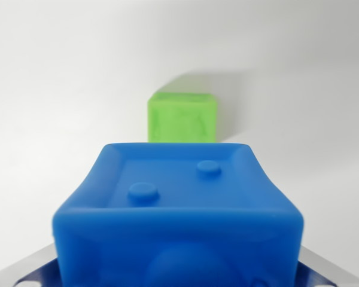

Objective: Stack cube

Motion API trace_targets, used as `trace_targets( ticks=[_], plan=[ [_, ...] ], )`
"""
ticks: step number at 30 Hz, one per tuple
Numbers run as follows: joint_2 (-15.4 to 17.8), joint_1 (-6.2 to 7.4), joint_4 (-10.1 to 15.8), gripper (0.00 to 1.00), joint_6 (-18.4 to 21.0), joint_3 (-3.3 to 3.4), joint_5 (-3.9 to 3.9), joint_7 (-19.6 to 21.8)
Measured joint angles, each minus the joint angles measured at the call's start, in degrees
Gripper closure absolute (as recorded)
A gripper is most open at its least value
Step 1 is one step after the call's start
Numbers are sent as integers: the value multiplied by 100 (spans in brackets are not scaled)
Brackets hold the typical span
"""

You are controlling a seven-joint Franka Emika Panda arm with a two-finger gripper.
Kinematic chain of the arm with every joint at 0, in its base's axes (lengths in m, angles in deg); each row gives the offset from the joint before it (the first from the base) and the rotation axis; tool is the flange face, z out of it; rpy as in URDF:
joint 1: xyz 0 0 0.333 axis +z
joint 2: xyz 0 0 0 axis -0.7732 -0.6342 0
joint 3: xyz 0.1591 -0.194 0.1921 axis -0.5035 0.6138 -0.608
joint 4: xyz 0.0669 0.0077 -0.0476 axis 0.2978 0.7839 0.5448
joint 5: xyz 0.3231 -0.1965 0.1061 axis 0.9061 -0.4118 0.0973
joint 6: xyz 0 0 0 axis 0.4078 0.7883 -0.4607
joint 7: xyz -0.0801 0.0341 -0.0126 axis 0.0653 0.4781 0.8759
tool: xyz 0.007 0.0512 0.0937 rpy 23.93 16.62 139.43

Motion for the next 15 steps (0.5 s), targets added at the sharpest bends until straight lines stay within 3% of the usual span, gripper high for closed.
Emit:
trace_targets(
  ticks=[15],
  plan=[
    [-420,-1,66,100,-466,-14,68,-11]
  ],
)
